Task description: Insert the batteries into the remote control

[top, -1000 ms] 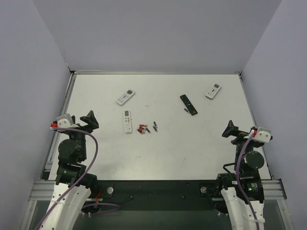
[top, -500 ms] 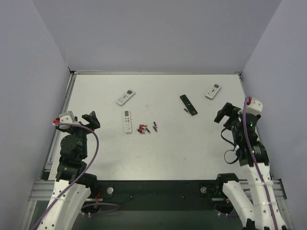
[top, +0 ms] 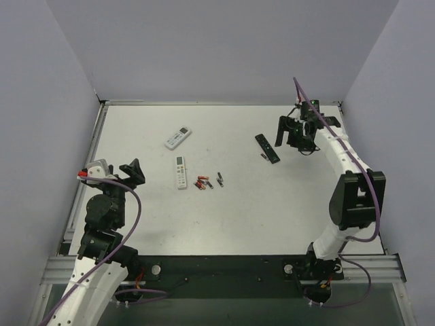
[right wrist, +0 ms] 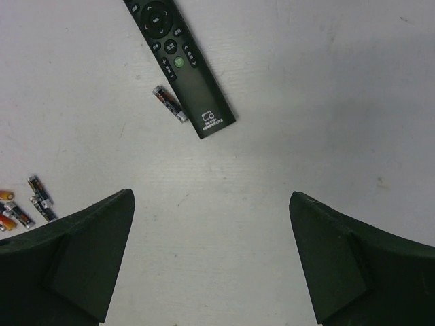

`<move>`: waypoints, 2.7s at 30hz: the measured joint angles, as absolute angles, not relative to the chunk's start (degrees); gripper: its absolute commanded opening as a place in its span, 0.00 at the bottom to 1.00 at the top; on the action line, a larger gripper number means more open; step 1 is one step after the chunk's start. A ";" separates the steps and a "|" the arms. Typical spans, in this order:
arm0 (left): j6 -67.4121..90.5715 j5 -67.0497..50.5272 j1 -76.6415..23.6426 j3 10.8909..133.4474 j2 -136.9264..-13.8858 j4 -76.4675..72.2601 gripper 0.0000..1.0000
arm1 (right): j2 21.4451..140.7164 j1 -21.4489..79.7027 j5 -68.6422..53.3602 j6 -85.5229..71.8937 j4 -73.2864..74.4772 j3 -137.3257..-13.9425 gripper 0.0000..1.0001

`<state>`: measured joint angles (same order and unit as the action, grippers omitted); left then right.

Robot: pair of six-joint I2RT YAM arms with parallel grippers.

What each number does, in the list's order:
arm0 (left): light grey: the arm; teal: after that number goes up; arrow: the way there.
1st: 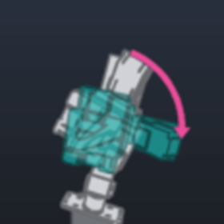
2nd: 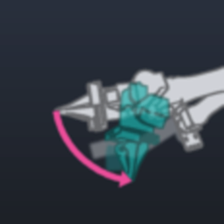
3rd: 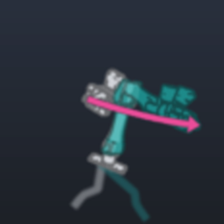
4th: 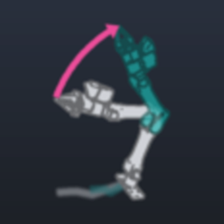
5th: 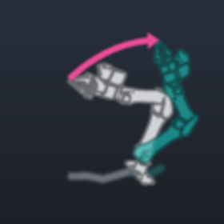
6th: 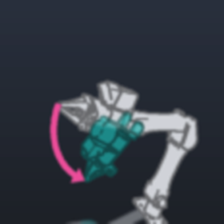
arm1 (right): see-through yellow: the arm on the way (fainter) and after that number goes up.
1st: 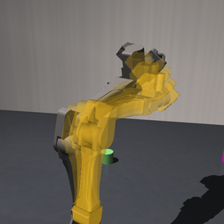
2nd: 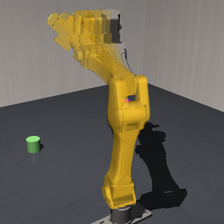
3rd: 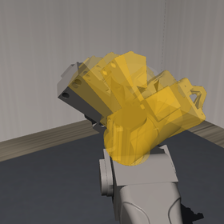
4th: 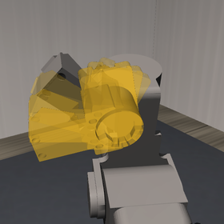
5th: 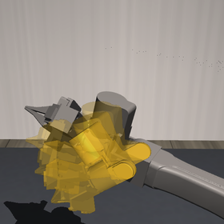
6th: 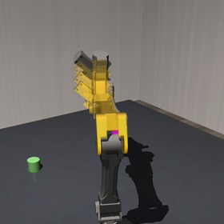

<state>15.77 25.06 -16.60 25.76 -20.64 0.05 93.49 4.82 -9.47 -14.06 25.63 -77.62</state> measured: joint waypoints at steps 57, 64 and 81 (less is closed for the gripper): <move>23.44 0.34 -19.90 25.91 -29.23 -5.13 0.97 | 102.00 10.61 -14.92 -6.35 29.36 -88.18 0.06; 30.72 -17.06 -20.93 27.59 -42.02 -16.08 0.97 | 83.29 20.91 -29.47 -12.53 17.34 -70.67 0.07; 43.55 -39.38 -24.36 33.26 -58.46 -36.93 0.97 | 74.26 36.64 -47.20 -29.10 -14.74 -52.62 0.07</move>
<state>43.55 -39.38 -24.36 33.26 -58.46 -36.93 74.26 36.64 -47.20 -29.10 -14.74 -52.62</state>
